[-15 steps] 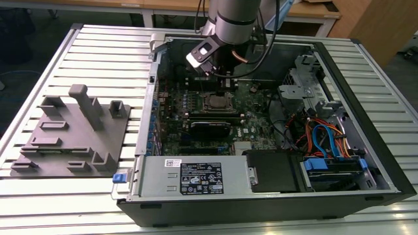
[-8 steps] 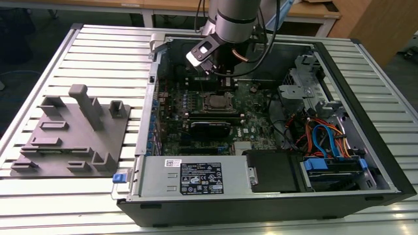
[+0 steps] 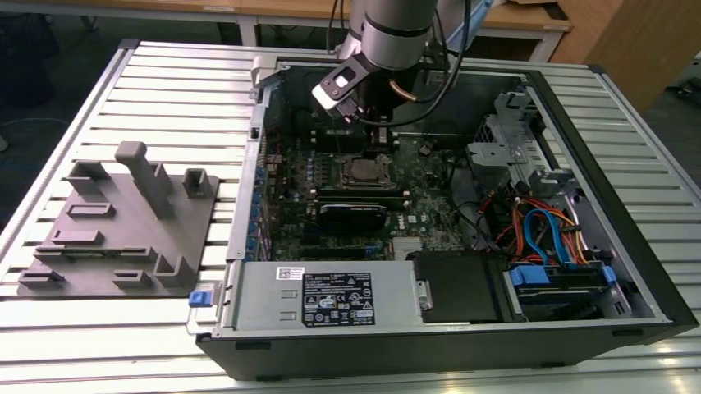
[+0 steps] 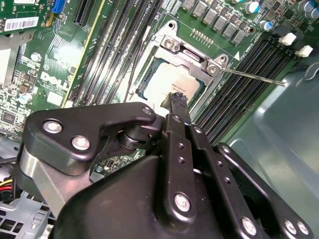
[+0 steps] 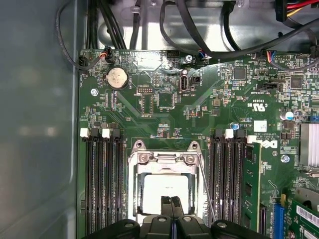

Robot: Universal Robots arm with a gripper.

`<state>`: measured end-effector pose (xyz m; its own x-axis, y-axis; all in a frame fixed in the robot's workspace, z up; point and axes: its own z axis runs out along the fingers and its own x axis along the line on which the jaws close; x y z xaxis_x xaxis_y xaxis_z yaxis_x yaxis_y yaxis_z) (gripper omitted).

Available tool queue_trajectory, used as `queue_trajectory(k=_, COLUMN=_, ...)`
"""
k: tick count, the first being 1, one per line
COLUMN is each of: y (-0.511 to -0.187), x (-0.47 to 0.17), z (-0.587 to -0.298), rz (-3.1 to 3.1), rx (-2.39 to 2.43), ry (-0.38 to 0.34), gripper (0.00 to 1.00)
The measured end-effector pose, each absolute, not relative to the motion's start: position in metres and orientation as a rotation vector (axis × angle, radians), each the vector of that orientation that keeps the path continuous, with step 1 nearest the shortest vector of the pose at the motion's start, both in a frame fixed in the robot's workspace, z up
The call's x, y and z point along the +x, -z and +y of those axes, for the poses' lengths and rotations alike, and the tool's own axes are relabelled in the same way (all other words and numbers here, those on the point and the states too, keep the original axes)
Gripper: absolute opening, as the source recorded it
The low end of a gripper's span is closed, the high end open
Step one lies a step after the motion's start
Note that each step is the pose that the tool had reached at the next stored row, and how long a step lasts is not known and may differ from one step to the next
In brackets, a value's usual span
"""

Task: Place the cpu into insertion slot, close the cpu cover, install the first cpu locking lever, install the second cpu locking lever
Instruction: 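Install the first cpu locking lever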

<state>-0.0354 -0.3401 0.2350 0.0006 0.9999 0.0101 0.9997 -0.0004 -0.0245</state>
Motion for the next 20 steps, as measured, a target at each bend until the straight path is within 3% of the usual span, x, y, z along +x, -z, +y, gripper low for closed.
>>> queue_trajectory(k=20, y=-0.2402, x=-0.0354, z=-0.3401, rz=-2.204, rx=-2.205, ry=-0.016, gripper=0.11)
